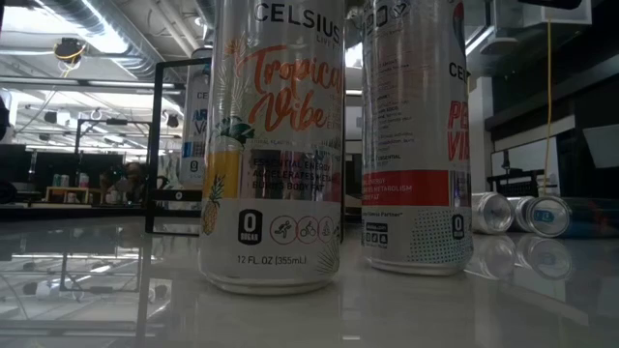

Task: Place canned beverage on shelf
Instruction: Put the bottom right pink soda can on the shelf

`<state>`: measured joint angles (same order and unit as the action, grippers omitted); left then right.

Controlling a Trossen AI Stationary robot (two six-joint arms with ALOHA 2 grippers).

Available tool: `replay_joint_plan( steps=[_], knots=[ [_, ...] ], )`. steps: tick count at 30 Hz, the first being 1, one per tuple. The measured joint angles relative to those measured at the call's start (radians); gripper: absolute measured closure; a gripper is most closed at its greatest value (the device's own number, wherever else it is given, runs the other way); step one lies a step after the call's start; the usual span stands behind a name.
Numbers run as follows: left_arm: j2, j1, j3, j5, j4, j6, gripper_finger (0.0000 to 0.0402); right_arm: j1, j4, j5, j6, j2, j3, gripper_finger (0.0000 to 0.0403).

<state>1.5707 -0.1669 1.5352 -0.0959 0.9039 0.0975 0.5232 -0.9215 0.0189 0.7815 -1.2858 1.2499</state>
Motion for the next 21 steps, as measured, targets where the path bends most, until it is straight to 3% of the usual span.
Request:
replay_joint_plan(
  steps=[7, 15, 21],
  knots=[
    [0.000, 0.000, 0.000, 0.000, 0.000, 0.000, 0.0066, 0.000, 0.000, 0.000, -0.002, 0.000, 0.000, 0.0008],
    [0.000, 0.000, 0.000, 0.000, 0.000, 0.000, 0.0066, 0.001, -0.006, 0.000, -0.002, 0.000, -0.001, 0.0016],
    [0.000, 0.000, 0.000, 0.000, -0.001, 0.000, 0.0066, 0.001, -0.121, 0.000, 0.034, -0.023, -0.001, 0.0016]
  ],
)
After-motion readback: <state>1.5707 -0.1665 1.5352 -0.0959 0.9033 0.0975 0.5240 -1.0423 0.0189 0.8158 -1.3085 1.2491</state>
